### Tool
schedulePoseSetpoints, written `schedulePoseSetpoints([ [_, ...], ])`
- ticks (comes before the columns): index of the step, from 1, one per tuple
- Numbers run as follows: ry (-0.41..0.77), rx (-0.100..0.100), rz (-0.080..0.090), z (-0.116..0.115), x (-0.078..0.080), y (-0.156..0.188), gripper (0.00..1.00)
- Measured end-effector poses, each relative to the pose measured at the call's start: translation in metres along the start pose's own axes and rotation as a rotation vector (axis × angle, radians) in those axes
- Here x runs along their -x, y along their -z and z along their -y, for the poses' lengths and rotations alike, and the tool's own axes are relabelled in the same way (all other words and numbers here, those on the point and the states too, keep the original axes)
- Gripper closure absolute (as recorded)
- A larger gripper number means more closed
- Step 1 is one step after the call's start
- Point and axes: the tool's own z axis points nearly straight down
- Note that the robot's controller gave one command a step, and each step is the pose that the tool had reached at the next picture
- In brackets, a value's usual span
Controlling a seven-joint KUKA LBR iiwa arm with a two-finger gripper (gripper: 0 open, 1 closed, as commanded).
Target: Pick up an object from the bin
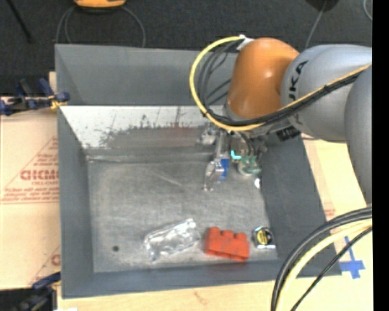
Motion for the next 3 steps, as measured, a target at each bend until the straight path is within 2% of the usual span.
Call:
schedulePoseSetpoints([
  [1, 0.057, -0.005, 0.011, 0.062, 0.005, 0.013, 0.00],
  [2, 0.045, 0.000, 0.014, 0.064, 0.011, -0.068, 0.00],
  [3, 0.079, -0.003, 0.016, 0.116, 0.016, -0.077, 0.00],
])
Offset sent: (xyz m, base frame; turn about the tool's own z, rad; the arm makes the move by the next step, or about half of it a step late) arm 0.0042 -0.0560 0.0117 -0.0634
